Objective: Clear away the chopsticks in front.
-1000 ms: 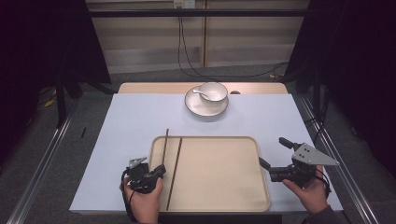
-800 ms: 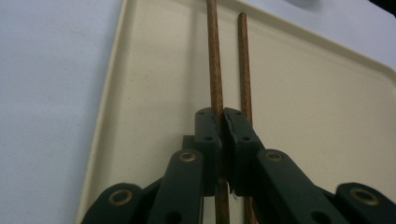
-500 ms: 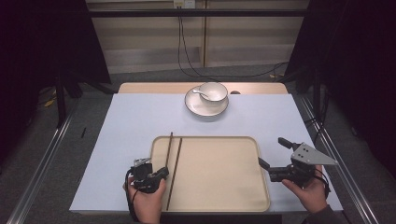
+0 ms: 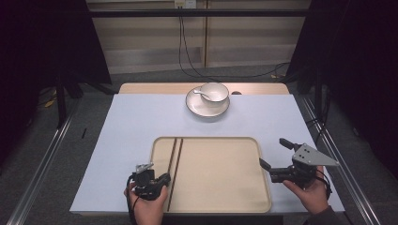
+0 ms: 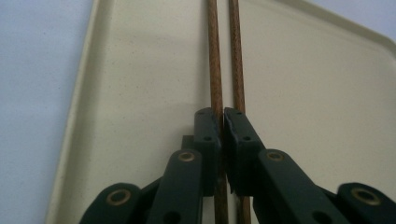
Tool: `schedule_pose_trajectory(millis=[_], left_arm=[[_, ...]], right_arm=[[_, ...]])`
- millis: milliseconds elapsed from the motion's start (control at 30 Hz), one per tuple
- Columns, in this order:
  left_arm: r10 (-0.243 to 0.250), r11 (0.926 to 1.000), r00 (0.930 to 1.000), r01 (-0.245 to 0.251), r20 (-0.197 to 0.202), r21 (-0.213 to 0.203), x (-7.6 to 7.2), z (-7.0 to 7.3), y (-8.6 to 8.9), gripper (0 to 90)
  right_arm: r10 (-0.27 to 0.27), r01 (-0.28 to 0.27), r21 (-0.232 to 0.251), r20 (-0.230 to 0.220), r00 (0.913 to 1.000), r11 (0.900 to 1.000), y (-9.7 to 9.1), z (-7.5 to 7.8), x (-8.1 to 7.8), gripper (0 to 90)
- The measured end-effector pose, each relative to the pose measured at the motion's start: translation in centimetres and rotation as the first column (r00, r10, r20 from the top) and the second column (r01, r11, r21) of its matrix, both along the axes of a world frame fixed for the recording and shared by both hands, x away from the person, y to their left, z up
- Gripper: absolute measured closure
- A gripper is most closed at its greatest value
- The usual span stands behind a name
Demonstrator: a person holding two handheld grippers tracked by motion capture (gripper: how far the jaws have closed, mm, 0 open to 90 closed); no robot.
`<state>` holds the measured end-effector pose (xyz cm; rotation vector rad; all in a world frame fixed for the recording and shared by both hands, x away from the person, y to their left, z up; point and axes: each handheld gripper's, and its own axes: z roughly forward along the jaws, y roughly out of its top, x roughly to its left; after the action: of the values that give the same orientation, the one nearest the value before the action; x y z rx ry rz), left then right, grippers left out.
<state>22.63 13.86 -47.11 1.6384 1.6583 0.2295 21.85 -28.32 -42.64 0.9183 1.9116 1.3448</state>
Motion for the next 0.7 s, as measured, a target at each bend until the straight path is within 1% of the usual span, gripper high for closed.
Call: schedule_pose_trajectory(millis=[33,67,100,167,200,233,300,367,400,467,533,567,600,633,667,700], left_arm=[[-0.001,1.0000,1.0000,0.001,0.004,0.003,0.0,0.1,0.0,80.5],[-0.009,1.0000,0.9999,0.009,0.009,-0.002,0.1,0.1,0.0,79.0],[-0.005,1.0000,0.9999,0.005,0.009,0.004,0.2,0.2,0.0,78.4],[-0.010,0.9999,0.9994,0.010,0.032,-0.004,0.3,0.4,0.2,74.9],[-0.008,1.0000,0.9994,0.008,0.033,0.003,0.4,0.6,0.2,73.2],[-0.008,0.9999,0.9991,0.009,0.043,-0.008,0.5,0.6,0.2,72.7],[-0.014,0.9998,0.9983,0.015,0.056,-0.016,0.8,1.0,0.3,68.1],[-0.012,0.9999,0.9974,0.013,0.071,-0.004,1.1,1.3,0.3,65.5],[-0.025,0.9997,0.9966,0.025,0.079,-0.007,1.3,1.5,0.4,63.2],[-0.028,0.9995,0.9951,0.029,0.095,-0.009,1.6,2.0,0.3,60.7],[-0.036,0.9989,0.9935,0.039,0.108,-0.027,2.0,2.5,0.4,56.4],[-0.039,0.9988,0.9922,0.043,0.118,-0.024,2.2,2.8,0.4,54.8],[-0.045,0.9985,0.9919,0.048,0.119,-0.024,2.4,3.1,0.4,54.4],[-0.048,0.9980,0.9903,0.053,0.130,-0.034,2.7,3.4,0.4,53.4],[-0.054,0.9980,0.9893,0.058,0.135,-0.025,2.8,3.6,0.5,51.6],[-0.056,0.9978,0.9887,0.060,0.139,-0.027,3.0,3.9,0.5,50.9]], right_arm=[[-0.001,0.001,0.000,0.001,1.0000,1.0000,0.0,0.0,0.0,2.8],[0.000,0.000,-0.002,0.001,1.0000,1.0000,0.0,0.0,0.0,2.8],[-0.002,0.002,0.000,0.001,1.0000,1.0000,0.0,0.0,0.0,2.8],[-0.009,0.009,0.002,-0.001,1.0000,1.0000,0.0,0.0,-0.1,2.7],[-0.004,0.004,-0.001,0.000,1.0000,1.0000,0.0,0.0,-0.1,2.8],[-0.006,0.006,-0.001,0.002,1.0000,1.0000,0.0,0.0,-0.1,2.8],[-0.005,0.005,0.000,0.000,1.0000,1.0000,-0.1,0.0,-0.3,2.8],[-0.007,0.007,-0.004,0.001,1.0000,1.0000,-0.2,0.0,-0.3,2.8],[-0.008,0.008,-0.002,0.000,1.0000,1.0000,-0.2,0.0,-0.3,2.8],[-0.006,0.006,0.000,-0.001,1.0000,1.0000,-0.2,0.0,-0.4,2.7],[-0.009,0.009,-0.002,-0.002,1.0000,1.0000,-0.2,0.0,-0.4,2.7],[-0.011,0.011,0.000,-0.003,0.9999,0.9999,-0.2,0.0,-0.4,2.7],[-0.007,0.007,-0.001,-0.003,1.0000,1.0000,-0.3,0.0,-0.4,2.7],[-0.009,0.009,-0.004,-0.003,1.0000,1.0000,-0.3,0.0,-0.4,2.7],[-0.006,0.006,-0.001,-0.003,1.0000,1.0000,-0.3,0.0,-0.4,2.7],[-0.009,0.009,0.001,-0.004,1.0000,1.0000,-0.3,0.0,-0.4,2.7]])
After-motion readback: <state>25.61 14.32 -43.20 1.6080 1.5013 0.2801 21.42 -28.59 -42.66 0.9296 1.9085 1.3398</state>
